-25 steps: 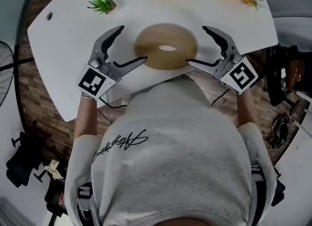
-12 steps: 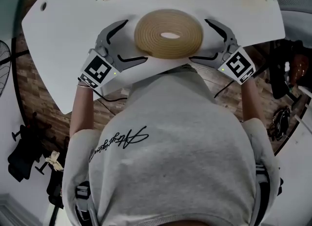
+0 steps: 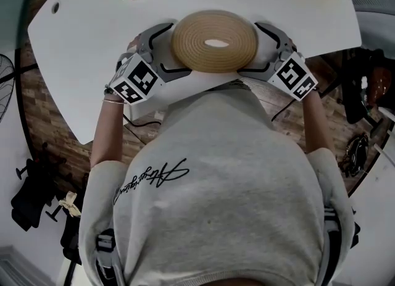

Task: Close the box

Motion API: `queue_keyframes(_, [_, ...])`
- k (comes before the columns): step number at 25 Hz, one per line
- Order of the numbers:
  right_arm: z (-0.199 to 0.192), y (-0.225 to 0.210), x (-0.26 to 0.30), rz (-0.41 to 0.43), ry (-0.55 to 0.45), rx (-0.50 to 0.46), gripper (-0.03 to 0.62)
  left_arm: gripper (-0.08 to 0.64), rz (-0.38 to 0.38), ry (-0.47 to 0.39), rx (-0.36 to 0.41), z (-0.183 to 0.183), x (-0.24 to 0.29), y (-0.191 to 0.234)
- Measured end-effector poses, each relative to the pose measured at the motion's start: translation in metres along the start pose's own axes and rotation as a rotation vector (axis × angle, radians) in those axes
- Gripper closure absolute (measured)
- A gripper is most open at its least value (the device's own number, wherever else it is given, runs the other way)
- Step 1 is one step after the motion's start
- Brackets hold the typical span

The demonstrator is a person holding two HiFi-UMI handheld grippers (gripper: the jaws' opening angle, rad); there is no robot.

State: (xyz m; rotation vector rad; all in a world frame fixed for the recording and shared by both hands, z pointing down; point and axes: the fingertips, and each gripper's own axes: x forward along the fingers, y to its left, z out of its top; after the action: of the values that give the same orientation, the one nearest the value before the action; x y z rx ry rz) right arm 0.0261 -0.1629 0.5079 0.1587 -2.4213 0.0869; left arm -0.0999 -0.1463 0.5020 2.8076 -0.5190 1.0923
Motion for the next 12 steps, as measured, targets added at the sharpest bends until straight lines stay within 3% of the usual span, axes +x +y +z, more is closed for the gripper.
queue_keyframes(12, [0.014, 0.005, 0.013, 0.046, 0.004, 0.054, 0.000, 0.028, -0.065, 0.057, -0.019, -0.003, 0.009, -0.001])
